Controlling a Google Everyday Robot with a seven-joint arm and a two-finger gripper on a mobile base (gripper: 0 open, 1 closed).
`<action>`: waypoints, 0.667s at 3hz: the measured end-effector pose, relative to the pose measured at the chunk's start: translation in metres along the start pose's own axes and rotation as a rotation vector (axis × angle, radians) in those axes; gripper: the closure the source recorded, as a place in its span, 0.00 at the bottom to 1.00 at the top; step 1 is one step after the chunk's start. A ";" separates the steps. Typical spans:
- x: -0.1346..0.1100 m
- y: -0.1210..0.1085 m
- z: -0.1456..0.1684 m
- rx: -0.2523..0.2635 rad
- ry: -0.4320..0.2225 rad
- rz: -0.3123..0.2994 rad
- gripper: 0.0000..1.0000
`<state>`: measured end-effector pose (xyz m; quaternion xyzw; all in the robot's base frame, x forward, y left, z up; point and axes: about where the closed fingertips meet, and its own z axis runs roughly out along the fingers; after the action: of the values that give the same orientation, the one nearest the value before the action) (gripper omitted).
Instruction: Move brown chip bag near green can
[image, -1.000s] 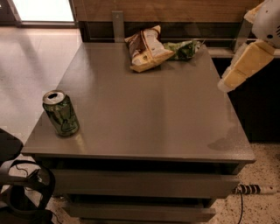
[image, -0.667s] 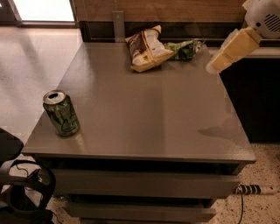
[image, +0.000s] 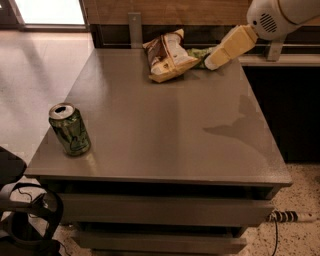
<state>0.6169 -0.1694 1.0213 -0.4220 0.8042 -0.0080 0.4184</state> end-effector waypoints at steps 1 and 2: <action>-0.004 -0.001 0.030 -0.010 -0.022 0.084 0.00; -0.004 0.000 0.030 -0.010 -0.022 0.084 0.00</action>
Offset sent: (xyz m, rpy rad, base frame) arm 0.0182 0.0105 -0.0144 0.0579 0.0173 -0.0285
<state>0.6385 -0.1570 1.0048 -0.3900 0.8166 0.0183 0.4252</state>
